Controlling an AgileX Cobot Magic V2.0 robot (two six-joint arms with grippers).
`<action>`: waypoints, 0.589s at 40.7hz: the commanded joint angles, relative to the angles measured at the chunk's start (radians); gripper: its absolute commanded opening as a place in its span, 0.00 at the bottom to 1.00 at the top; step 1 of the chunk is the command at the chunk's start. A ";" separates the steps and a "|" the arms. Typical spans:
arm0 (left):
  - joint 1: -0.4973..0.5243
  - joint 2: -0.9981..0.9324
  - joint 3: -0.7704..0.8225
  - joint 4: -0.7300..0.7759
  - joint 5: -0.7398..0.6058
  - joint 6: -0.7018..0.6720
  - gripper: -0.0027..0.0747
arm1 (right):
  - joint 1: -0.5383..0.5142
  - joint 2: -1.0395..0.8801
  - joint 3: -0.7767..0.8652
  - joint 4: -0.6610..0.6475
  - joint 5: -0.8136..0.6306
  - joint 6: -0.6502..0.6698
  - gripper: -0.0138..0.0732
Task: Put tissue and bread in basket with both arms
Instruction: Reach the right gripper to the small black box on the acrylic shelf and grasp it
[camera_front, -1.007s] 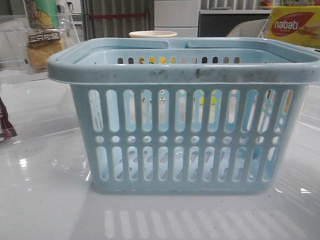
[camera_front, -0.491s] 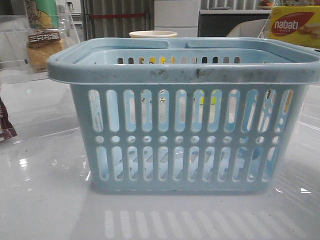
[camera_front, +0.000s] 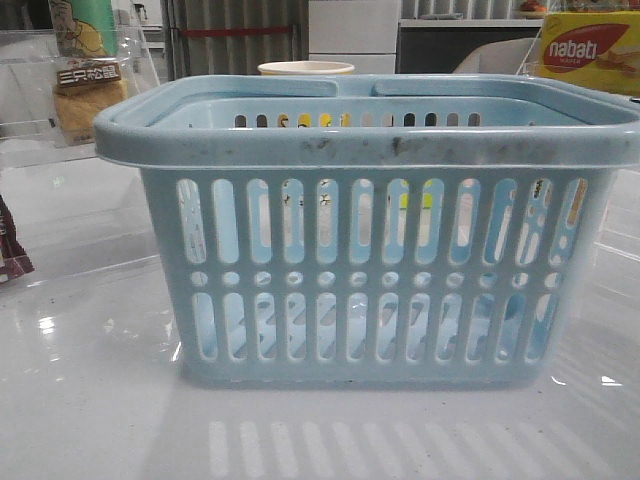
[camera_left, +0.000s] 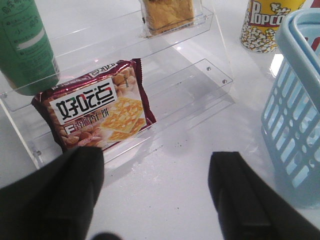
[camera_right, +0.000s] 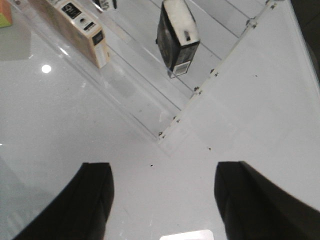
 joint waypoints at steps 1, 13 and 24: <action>0.000 0.007 -0.027 -0.007 -0.080 -0.004 0.69 | -0.017 0.036 -0.073 -0.021 -0.050 -0.005 0.78; 0.000 0.007 -0.027 -0.007 -0.080 -0.004 0.69 | -0.017 0.180 -0.155 -0.041 -0.147 -0.005 0.78; 0.000 0.007 -0.027 -0.007 -0.080 -0.004 0.69 | -0.017 0.300 -0.208 -0.101 -0.186 -0.005 0.78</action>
